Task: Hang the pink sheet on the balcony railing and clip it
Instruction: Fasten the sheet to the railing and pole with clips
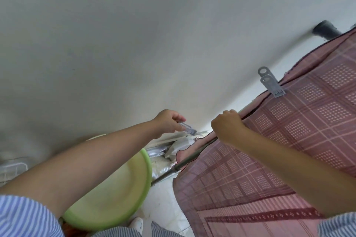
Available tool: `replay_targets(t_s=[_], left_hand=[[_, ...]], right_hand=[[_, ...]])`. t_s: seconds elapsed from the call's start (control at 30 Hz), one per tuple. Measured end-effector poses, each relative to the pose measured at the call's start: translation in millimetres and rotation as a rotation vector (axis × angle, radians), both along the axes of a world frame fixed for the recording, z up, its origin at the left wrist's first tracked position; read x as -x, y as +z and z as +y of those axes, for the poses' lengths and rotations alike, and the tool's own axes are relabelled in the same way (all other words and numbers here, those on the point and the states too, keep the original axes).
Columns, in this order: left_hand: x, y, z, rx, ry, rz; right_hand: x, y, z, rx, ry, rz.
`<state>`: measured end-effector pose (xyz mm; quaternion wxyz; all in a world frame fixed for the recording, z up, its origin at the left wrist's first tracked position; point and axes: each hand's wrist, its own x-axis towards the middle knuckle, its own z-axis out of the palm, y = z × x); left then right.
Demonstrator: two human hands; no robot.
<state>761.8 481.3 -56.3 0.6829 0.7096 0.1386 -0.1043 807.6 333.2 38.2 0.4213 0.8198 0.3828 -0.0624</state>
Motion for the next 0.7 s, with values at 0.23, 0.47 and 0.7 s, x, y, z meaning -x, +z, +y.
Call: replay_targets(t_s=[0.23, 0.47, 0.7], left_hand=[[8.3, 1.0, -12.6, -0.201, 0.035, -0.173], [13.1, -6.9, -26.7, -0.247, 0.070, -0.235], [14.3, -16.1, -49.7, -0.174, 0.141, -0.245]], right_hand=[[1.7, 1.8, -9.3, 0.068, 0.069, 0.089], [4.1, -5.4, -20.7, 0.092, 0.281, 0.047], [-14.1, -8.5, -47.9, 0.086, 0.475, 0.015]])
